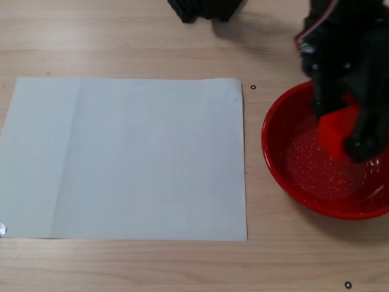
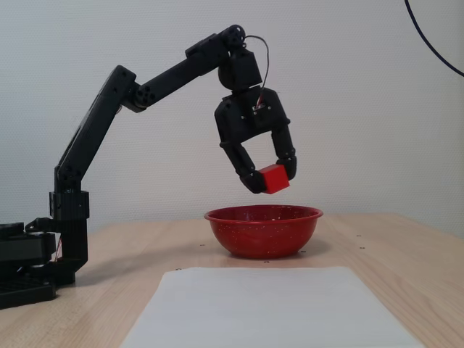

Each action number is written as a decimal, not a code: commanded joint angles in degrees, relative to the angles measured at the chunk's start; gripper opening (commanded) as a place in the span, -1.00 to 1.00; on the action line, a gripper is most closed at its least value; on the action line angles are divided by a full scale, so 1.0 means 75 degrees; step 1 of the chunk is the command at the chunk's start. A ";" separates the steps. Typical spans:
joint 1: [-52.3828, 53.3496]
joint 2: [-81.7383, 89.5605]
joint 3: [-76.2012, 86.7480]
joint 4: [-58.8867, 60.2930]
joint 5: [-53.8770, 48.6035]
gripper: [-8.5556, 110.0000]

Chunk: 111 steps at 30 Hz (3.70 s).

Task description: Grasp the red cube and put it in the red bowl.

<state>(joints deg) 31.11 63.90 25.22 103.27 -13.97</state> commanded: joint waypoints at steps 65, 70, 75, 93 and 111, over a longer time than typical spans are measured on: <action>-0.2004 0.5953 0.5625 -0.2531 0.1020 -0.85; -0.2484 0.7219 0.7371 -0.3445 0.1172 -0.85; -0.2918 0.8391 0.9152 -0.4184 0.1160 -0.85; -0.3715 1.3172 1.5809 -0.6785 0.1312 -0.85; -0.3762 1.5832 1.9418 -0.8484 0.1336 -0.85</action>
<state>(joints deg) 3.78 180.44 173.23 41.92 -4.66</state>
